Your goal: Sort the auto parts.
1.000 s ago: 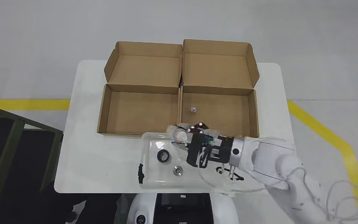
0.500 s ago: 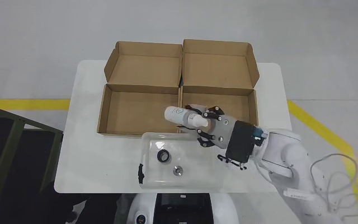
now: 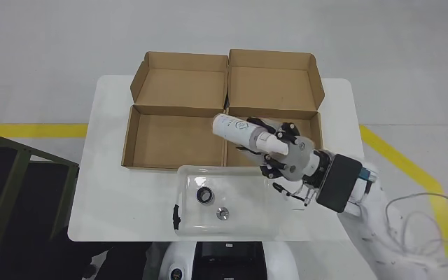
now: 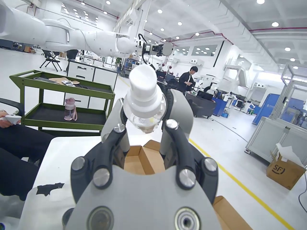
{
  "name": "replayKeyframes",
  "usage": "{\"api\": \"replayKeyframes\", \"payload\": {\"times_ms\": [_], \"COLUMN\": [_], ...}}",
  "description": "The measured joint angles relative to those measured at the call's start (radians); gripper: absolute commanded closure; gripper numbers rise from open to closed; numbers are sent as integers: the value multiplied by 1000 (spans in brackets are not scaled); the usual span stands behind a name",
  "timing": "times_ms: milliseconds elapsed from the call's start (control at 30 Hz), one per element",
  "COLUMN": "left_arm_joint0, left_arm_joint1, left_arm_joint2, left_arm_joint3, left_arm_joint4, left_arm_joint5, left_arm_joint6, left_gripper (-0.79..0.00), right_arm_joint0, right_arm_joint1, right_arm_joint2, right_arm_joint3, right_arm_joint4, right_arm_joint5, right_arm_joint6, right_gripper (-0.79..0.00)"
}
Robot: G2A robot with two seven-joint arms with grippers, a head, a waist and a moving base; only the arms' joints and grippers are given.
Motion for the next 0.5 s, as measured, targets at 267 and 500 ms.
{"api": "replayKeyframes", "payload": {"times_ms": [267,500], "left_arm_joint0": [0,0], "left_arm_joint1": [0,0], "left_arm_joint2": [0,0], "left_arm_joint3": [0,0], "left_arm_joint4": [0,0], "left_arm_joint5": [0,0], "left_arm_joint6": [0,0], "left_gripper": [-785,-785], "right_arm_joint0": [38,47], "right_arm_joint1": [-5,-10], "right_arm_joint2": [-9,-45], "right_arm_joint3": [13,44], "right_arm_joint4": [-5,27], "right_arm_joint5": [-41,-49], "right_arm_joint6": [-20,106], "right_gripper": [0,0]}}
